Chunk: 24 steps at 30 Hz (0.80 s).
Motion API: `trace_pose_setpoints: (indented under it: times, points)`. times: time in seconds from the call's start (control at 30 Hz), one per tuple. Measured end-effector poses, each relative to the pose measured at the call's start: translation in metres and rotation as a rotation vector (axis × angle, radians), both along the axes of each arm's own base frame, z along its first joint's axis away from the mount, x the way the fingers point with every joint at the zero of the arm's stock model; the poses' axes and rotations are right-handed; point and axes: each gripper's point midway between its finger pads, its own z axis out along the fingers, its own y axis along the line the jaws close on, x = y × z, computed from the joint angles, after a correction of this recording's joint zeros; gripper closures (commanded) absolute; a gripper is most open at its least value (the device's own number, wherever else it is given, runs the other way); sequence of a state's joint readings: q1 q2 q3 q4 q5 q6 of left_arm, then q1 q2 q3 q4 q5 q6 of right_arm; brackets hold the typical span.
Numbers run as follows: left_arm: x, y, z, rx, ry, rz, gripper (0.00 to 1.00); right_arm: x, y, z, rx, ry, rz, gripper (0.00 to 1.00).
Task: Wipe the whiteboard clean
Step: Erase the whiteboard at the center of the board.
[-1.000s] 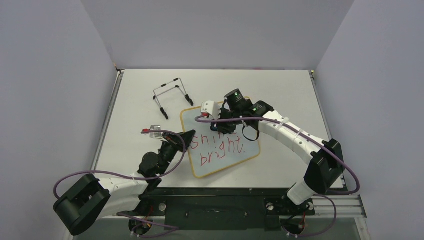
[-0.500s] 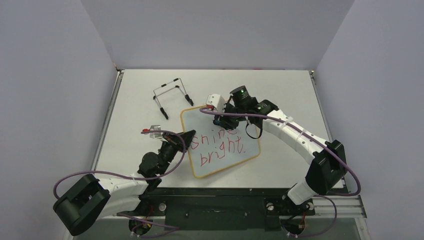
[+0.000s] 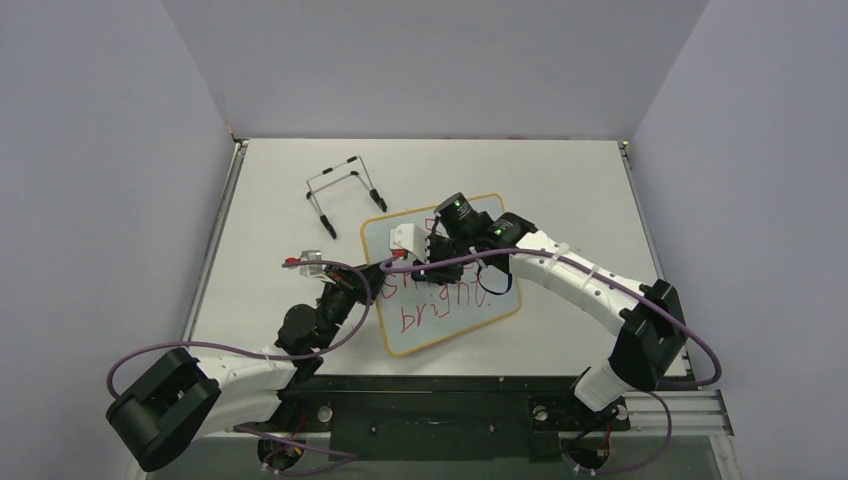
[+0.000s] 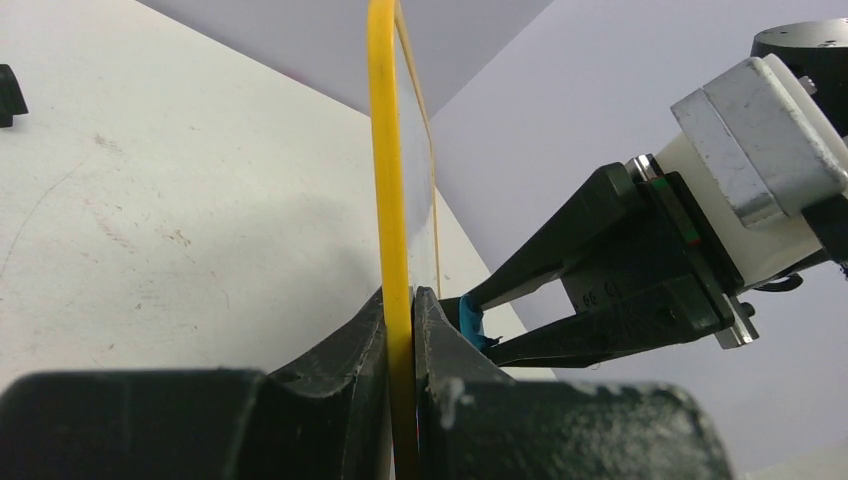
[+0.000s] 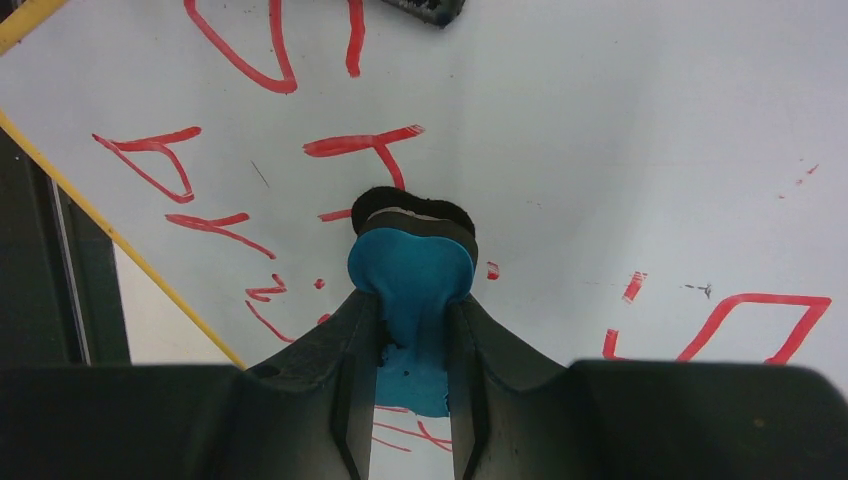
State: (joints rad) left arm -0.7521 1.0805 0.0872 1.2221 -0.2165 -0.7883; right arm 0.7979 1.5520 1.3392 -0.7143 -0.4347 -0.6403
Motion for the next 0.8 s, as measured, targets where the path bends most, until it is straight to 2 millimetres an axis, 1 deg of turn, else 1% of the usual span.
trace_pose_setpoints:
  times: [0.03, 0.1, 0.2, 0.3, 0.37, 0.43, 0.6, 0.8]
  points:
    - [0.0, 0.0, 0.0, -0.001, 0.0, 0.0, 1.0, -0.003, 0.001, -0.001, -0.005, 0.002, 0.009, 1.0]
    - [0.0, 0.0, 0.0, 0.0, -0.001, -0.001, 1.0, 0.0, -0.001, 0.0, -0.004, 0.002, 0.0, 1.0]
    - [0.0, 0.0, 0.0, 0.0, 0.0, -0.001, 1.0, 0.013, -0.012, 0.001, -0.005, 0.001, -0.045, 1.0]
    - [0.0, 0.0, 0.0, 0.0, 0.0, 0.0, 1.0, 0.028, -0.028, 0.0, -0.028, -0.018, -0.09, 1.0]
    - [0.0, 0.0, 0.0, 0.001, 0.001, 0.0, 1.0, 0.034, -0.035, -0.001, -0.044, -0.031, -0.107, 1.0]
    - [0.0, 0.0, -0.001, 0.001, 0.002, 0.0, 1.0, 0.035, -0.037, -0.002, -0.052, -0.038, -0.114, 1.0]
    - [0.001, 0.0, -0.002, 0.003, 0.006, 0.003, 1.0, 0.035, -0.033, 0.0, -0.048, -0.04, -0.153, 1.0]
    - [0.002, -0.001, -0.003, 0.002, 0.01, 0.004, 1.0, 0.042, -0.012, 0.014, 0.056, -0.04, -0.253, 1.0]
